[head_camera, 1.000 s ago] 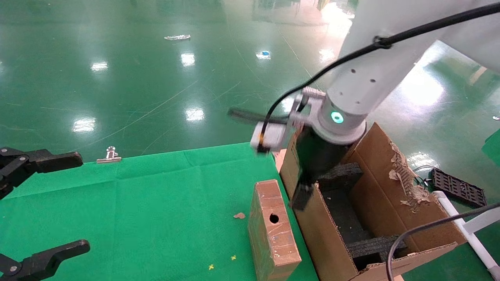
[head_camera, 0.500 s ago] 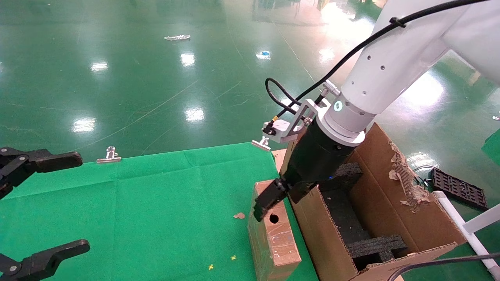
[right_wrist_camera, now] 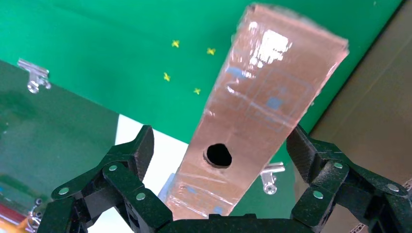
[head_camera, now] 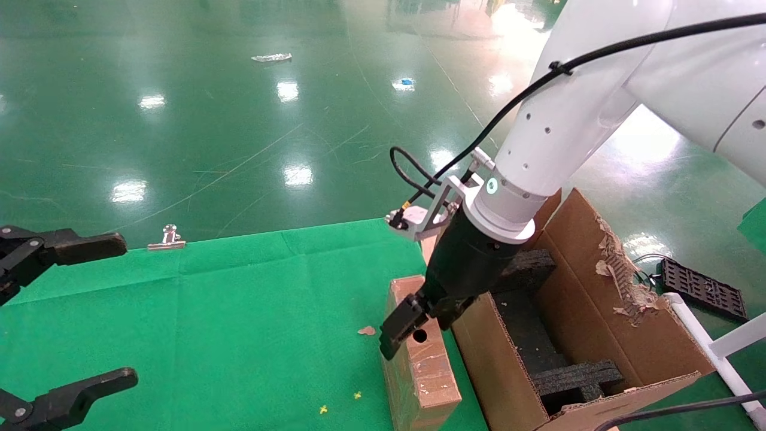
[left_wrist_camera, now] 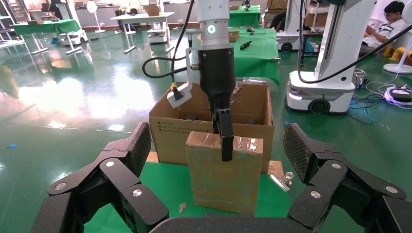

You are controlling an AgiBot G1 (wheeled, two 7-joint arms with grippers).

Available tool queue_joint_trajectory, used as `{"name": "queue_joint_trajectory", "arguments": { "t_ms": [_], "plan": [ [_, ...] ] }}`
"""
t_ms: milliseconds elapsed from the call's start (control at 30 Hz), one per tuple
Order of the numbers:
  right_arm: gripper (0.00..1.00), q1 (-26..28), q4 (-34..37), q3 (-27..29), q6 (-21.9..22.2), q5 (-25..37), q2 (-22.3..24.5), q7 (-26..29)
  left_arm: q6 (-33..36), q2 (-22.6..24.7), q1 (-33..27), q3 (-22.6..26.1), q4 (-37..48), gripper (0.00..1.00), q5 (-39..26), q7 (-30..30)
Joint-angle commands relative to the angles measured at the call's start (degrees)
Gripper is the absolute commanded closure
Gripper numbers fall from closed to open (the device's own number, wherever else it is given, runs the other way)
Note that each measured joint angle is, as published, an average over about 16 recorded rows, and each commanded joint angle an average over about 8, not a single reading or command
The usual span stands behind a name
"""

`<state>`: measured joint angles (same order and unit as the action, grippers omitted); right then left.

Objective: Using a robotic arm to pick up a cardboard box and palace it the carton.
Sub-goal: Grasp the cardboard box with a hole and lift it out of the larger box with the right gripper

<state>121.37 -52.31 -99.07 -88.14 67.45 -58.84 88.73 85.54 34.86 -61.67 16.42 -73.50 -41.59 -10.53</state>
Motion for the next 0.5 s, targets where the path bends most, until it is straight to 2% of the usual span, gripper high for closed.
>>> {"name": "queue_joint_trajectory", "arguments": {
  "t_ms": [33, 100, 133, 500],
  "plan": [
    [1.00, -0.1, -0.6, -0.3, 0.2, 0.2, 0.0, 0.5, 0.0, 0.0, 0.0, 0.0, 0.0, 0.88, 0.0, 0.0],
    [1.00, -0.2, -1.4, -0.4, 0.5, 0.4, 0.1, 1.0, 0.0, 0.0, 0.0, 0.0, 0.0, 0.99, 0.0, 0.0],
    [1.00, -0.2, -1.8, -0.5, 0.7, 0.5, 0.2, 1.3, 0.0, 0.0, 0.0, 0.0, 0.0, 1.00, 0.0, 0.0],
    [1.00, -0.6, -5.1, -1.4, 2.0, 1.8, 1.0, 3.6, 0.0, 0.0, 0.0, 0.1, 0.0, 1.00, 0.0, 0.0]
  ]
}}
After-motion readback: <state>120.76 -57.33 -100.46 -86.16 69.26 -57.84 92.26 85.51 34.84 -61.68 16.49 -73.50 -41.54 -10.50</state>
